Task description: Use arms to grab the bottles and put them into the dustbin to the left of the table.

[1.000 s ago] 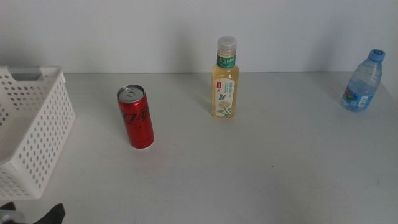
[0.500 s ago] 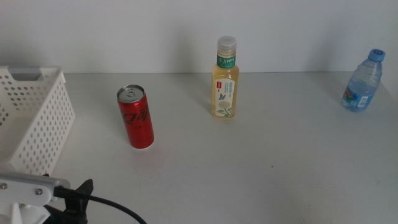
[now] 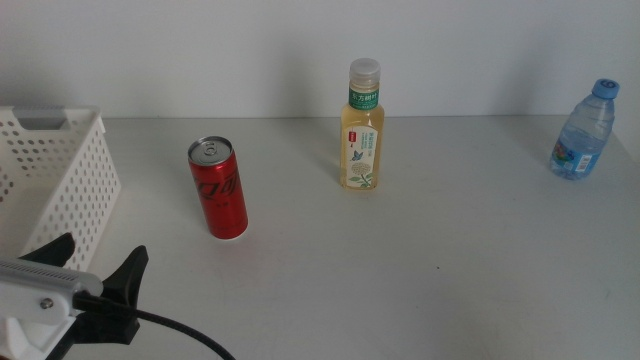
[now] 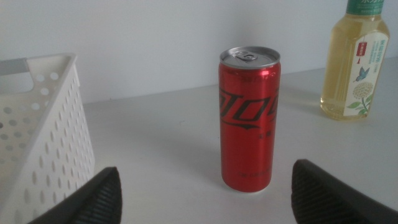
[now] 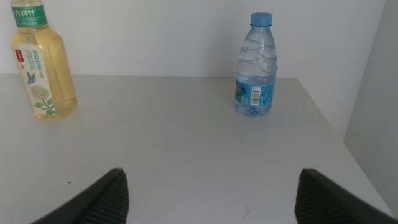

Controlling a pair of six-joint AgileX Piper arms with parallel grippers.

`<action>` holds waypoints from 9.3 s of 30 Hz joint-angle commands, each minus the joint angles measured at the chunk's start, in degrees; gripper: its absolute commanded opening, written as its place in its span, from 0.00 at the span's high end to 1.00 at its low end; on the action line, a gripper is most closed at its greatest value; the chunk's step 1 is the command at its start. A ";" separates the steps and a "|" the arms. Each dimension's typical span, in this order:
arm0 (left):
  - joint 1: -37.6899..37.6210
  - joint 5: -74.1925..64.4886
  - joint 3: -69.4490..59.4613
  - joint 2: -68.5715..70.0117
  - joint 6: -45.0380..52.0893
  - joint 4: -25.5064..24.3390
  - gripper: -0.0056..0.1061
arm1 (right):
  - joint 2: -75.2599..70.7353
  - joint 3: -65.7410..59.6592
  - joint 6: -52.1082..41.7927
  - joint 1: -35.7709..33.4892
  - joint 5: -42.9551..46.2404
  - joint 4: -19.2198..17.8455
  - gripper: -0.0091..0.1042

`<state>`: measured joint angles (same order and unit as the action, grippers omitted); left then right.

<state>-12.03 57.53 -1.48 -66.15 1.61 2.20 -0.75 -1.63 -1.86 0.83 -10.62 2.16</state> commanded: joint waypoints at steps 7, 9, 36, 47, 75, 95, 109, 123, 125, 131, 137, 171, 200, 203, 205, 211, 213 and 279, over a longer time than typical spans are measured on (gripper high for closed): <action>-0.21 5.91 0.08 -0.62 0.07 -0.87 0.11 | -1.20 0.53 -0.68 0.29 3.94 -0.52 0.28; -0.21 5.84 1.29 -2.72 -0.07 -1.03 0.11 | -1.20 0.53 -0.68 0.29 3.94 -0.52 0.28; -0.21 5.90 32.74 -36.35 -7.03 -12.18 0.11 | -1.20 0.53 -0.68 0.29 3.94 -0.52 0.28; -0.21 5.81 37.92 -42.18 -9.32 -12.59 0.12 | -1.20 0.53 -0.68 0.29 3.94 -0.52 0.28; 4.83 -63.85 55.19 -13.51 -9.04 -7.86 0.81 | -1.20 0.53 -0.68 0.29 3.94 -0.52 0.28; 29.74 -120.60 96.66 -23.25 17.88 4.93 0.96 | -1.20 0.53 -0.68 0.29 3.94 -0.52 0.28; 32.07 -124.28 96.66 -39.72 17.83 1.17 0.96 | -1.20 0.53 -0.68 0.29 3.94 -0.52 0.28; 32.07 -124.28 96.60 -47.48 15.79 0.30 0.94 | -1.20 0.53 -0.68 0.29 3.94 -0.52 0.28; 32.07 -124.16 96.31 -47.54 15.79 0.35 0.90 | -1.20 0.53 -0.68 0.29 3.94 -0.52 0.28; 32.07 -124.36 96.31 -47.54 16.52 2.15 0.58 | -1.20 0.53 -0.68 0.29 3.94 -0.52 0.28; 32.07 -126.73 96.73 -47.48 18.16 3.00 0.23 | -1.20 0.53 -0.68 0.29 3.94 -0.52 0.28; -9.88 -103.81 90.41 -18.12 3.70 -1.24 0.11 | -1.20 0.53 -0.68 0.29 3.94 -0.52 0.28; -18.15 -42.11 47.13 -13.74 -7.17 -7.45 0.11 | -1.20 0.53 -0.68 0.29 3.94 -0.52 0.28; -18.21 -31.82 47.13 -19.50 -7.23 -7.51 0.11 | -1.20 0.53 -0.68 0.29 3.94 -0.52 0.28; -18.21 -26.94 47.71 -22.91 -7.76 -8.42 0.11 | -1.20 0.53 -0.68 0.29 3.94 -0.52 0.28; -18.21 -25.54 54.18 -31.48 -9.31 -12.07 0.11 | -1.20 0.53 -0.68 0.29 3.94 -0.52 0.28; -18.21 -25.46 56.48 -33.68 -9.36 -12.19 0.11 | -1.20 0.53 -0.68 0.29 3.94 -0.52 0.28; 8.12 -114.84 96.99 -22.13 10.25 0.32 0.96 | -1.20 0.53 -0.68 0.29 3.94 -0.52 0.28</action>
<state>-7.45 -56.47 92.03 -92.75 8.93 0.94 -0.75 -1.63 -1.86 0.83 -10.62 2.16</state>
